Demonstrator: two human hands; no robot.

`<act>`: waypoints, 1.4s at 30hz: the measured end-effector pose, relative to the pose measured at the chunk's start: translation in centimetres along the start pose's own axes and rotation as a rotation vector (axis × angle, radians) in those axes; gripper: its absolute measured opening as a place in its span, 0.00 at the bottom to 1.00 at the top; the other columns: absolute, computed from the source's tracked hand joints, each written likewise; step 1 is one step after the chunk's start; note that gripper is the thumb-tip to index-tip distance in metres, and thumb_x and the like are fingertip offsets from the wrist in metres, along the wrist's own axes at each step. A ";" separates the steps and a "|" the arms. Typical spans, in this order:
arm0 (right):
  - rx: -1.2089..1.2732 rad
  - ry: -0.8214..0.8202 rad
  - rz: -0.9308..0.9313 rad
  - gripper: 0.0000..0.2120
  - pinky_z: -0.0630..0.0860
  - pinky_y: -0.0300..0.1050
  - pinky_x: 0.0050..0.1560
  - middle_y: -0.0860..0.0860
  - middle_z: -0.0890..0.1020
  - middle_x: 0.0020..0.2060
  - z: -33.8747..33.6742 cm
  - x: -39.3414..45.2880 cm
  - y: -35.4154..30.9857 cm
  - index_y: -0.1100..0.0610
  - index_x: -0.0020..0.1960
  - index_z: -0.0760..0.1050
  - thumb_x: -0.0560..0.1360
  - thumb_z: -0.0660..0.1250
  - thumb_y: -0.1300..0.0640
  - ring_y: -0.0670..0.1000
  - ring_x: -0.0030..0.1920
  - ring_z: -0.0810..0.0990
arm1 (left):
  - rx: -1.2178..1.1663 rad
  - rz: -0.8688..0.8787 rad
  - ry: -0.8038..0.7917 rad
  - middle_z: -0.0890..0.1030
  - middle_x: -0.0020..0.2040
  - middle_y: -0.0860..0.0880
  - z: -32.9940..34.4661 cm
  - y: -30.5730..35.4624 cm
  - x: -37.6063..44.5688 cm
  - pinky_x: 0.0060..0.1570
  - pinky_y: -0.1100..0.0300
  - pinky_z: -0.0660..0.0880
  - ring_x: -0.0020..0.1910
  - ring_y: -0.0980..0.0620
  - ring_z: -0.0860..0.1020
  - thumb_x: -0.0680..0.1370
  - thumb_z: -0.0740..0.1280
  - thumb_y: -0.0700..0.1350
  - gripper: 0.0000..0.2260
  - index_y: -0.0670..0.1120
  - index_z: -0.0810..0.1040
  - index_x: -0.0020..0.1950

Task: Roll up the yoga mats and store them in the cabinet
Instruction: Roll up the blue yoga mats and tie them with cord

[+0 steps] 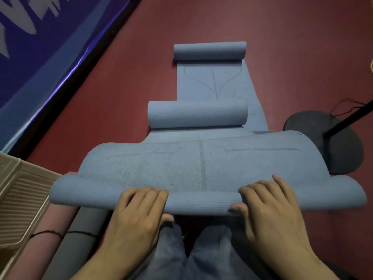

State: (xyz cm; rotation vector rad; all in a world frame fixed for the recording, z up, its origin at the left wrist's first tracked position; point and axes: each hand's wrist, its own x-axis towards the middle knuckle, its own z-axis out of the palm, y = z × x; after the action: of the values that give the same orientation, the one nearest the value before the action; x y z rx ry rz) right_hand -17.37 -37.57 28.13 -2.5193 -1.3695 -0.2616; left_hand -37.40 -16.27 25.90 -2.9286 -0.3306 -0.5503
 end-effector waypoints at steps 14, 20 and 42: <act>0.096 -0.135 0.002 0.13 0.67 0.53 0.42 0.44 0.74 0.34 -2.9 0.3 -0.5 0.50 0.45 0.71 0.79 0.58 0.41 0.54 0.38 0.72 | -0.395 0.163 -0.065 0.75 0.40 0.51 -2.5 -3.3 2.1 0.41 0.49 0.72 0.36 0.47 0.73 0.84 0.60 0.52 0.10 0.48 0.74 0.59; 0.103 -0.059 -0.016 0.22 0.72 0.56 0.57 0.52 0.82 0.52 -0.8 -3.2 -0.1 0.57 0.53 0.83 0.74 0.67 0.39 0.61 0.54 0.80 | -0.341 0.129 -0.155 0.76 0.40 0.52 -1.1 -2.5 1.7 0.40 0.50 0.72 0.36 0.47 0.75 0.83 0.61 0.53 0.11 0.50 0.76 0.60; 0.094 -0.222 -0.018 0.10 0.70 0.61 0.65 0.42 0.76 0.42 -1.1 1.3 -1.0 0.48 0.47 0.75 0.75 0.61 0.43 0.53 0.48 0.78 | 0.104 -0.023 -0.127 0.82 0.51 0.35 -1.6 2.4 0.3 0.49 0.43 0.70 0.42 0.35 0.81 0.75 0.60 0.38 0.15 0.35 0.79 0.58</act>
State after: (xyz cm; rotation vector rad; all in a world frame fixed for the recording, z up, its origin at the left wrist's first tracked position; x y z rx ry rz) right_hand -17.52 -36.36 29.72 -2.5187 -1.4480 0.0805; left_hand -37.07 -18.82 27.23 -2.8683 -0.3956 -0.3395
